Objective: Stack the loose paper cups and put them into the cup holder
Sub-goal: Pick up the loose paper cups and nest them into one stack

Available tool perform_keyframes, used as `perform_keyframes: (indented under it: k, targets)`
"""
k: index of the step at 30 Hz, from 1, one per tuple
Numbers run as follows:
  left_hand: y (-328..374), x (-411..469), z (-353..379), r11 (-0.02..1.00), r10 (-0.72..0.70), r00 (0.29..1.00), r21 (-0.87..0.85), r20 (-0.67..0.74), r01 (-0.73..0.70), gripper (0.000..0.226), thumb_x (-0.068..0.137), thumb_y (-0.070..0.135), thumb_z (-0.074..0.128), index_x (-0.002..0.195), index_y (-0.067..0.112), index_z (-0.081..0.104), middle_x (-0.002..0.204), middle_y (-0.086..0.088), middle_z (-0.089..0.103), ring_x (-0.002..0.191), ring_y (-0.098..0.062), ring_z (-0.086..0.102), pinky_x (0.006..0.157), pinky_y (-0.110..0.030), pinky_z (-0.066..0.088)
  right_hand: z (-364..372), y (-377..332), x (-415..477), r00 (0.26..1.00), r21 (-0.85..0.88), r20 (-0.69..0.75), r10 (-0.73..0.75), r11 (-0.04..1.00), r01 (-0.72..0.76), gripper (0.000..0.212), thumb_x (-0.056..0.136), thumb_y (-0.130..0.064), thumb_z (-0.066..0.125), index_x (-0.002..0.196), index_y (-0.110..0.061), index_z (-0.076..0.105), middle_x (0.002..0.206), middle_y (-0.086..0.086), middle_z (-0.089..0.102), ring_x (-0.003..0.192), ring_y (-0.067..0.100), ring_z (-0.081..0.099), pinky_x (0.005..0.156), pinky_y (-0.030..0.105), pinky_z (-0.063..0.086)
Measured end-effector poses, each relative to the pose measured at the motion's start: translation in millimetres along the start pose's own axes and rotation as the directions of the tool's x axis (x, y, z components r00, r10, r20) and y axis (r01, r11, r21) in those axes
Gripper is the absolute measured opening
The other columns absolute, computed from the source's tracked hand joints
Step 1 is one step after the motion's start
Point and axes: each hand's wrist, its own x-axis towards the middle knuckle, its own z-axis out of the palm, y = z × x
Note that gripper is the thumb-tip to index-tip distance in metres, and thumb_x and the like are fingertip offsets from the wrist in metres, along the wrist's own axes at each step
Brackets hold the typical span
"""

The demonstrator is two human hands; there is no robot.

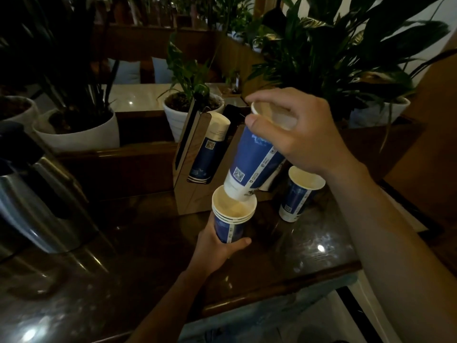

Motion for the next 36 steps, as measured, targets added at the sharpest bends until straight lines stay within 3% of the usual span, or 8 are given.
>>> perform_keyframes:
  k: [4,11,24,32,36]
  targets:
    - [1,0,0,1.0,0.005,1.0,-0.001,-0.008,-0.005,0.103,0.059,0.059,0.094,0.142,0.04,0.038,0.118,0.06,0.049,0.111,0.034,0.049,0.079,0.011,0.038,17,1,-8,0.995,-0.009,0.09,-0.044,0.999,0.045,0.038,0.089,-0.043,0.065,0.121,-0.024,0.07,0.119,-0.007,0.067,0.112,0.003,0.058,0.092,0.02,0.045]
    - [1,0,1,1.0,0.002,1.0,0.013,-0.017,-0.002,0.1,0.06,0.059,0.094,0.14,0.046,0.037,0.12,0.059,0.049,0.112,0.033,0.049,0.078,0.012,0.036,51,10,-20,0.979,-0.021,0.186,-0.086,0.996,0.092,0.041,0.088,-0.046,0.066,0.123,-0.024,0.069,0.12,-0.005,0.067,0.112,0.009,0.06,0.091,0.041,0.051]
    - [1,-1,2,0.999,0.019,0.999,-0.044,-0.028,-0.021,0.108,0.06,0.061,0.095,0.148,0.038,0.038,0.129,0.045,0.056,0.118,0.022,0.056,0.083,0.005,0.043,88,27,-52,0.944,-0.053,0.33,-0.006,0.998,0.024,0.05,0.087,-0.05,0.065,0.129,-0.024,0.066,0.127,-0.005,0.06,0.116,0.01,0.056,0.095,0.039,0.05]
    - [5,-2,1,0.999,0.026,0.999,-0.024,-0.035,-0.027,0.09,0.06,0.063,0.093,0.13,0.062,0.037,0.126,0.044,0.057,0.115,0.02,0.058,0.084,0.005,0.043,100,32,-65,0.945,-0.037,0.327,-0.02,0.999,0.034,0.046,0.087,-0.042,0.07,0.127,-0.019,0.068,0.125,-0.001,0.061,0.116,0.013,0.056,0.094,0.04,0.05]
    - [4,-2,1,0.998,0.029,0.999,-0.047,-0.018,-0.029,0.099,0.061,0.062,0.092,0.142,0.037,0.041,0.127,0.04,0.058,0.115,0.017,0.06,0.085,0.002,0.045,104,33,-69,0.95,-0.018,0.312,-0.025,0.999,0.032,0.046,0.087,-0.04,0.072,0.127,-0.019,0.068,0.126,0.0,0.061,0.117,0.012,0.056,0.096,0.04,0.049]
